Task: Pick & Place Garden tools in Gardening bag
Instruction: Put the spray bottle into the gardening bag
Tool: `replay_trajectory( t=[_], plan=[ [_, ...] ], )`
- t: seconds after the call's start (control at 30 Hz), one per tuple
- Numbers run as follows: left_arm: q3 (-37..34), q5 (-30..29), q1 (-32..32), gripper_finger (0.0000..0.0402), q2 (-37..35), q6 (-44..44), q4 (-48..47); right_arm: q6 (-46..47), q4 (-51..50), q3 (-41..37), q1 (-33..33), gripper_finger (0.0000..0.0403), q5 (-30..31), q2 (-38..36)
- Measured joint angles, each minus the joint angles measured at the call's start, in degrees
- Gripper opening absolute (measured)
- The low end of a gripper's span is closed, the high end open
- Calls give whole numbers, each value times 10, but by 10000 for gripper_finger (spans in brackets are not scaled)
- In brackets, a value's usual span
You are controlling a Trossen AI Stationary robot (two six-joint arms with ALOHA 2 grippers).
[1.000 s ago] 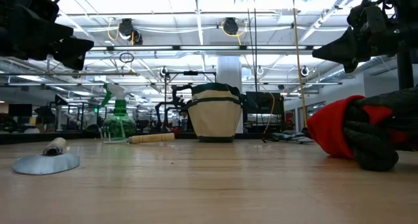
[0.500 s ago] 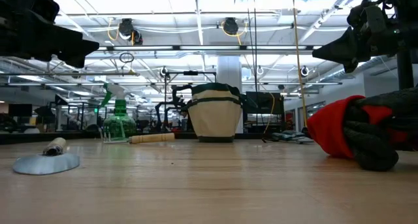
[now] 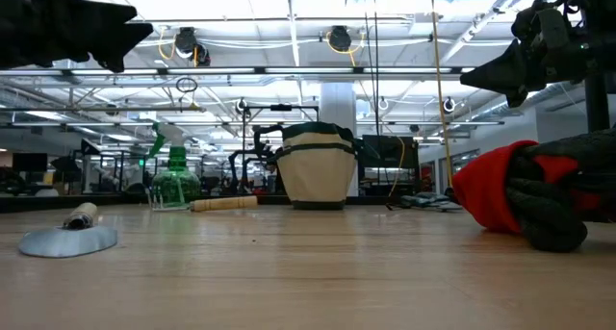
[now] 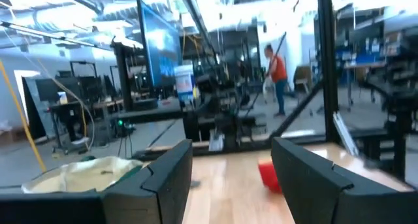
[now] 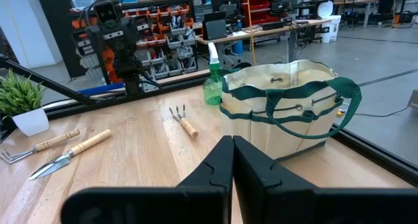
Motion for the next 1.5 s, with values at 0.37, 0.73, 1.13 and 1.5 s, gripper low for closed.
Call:
replay_trajectory(
  t=[0.37, 0.73, 1.13, 1.5],
  plan=[
    [0, -47, 0, 216, 21, -42, 22, 0, 0, 0, 0, 0, 0, 0],
    [0, -50, 0, 216, 64, -41, 45, 0, 0, 0, 0, 0, 0, 0],
    [0, -45, 0, 216, 65, -34, 46, -13, 0, 0, 0, 0, 0, 0],
    [27, -75, 0, 216, 75, -89, 12, -64, 0, 0, 0, 0, 0, 0]
  ],
)
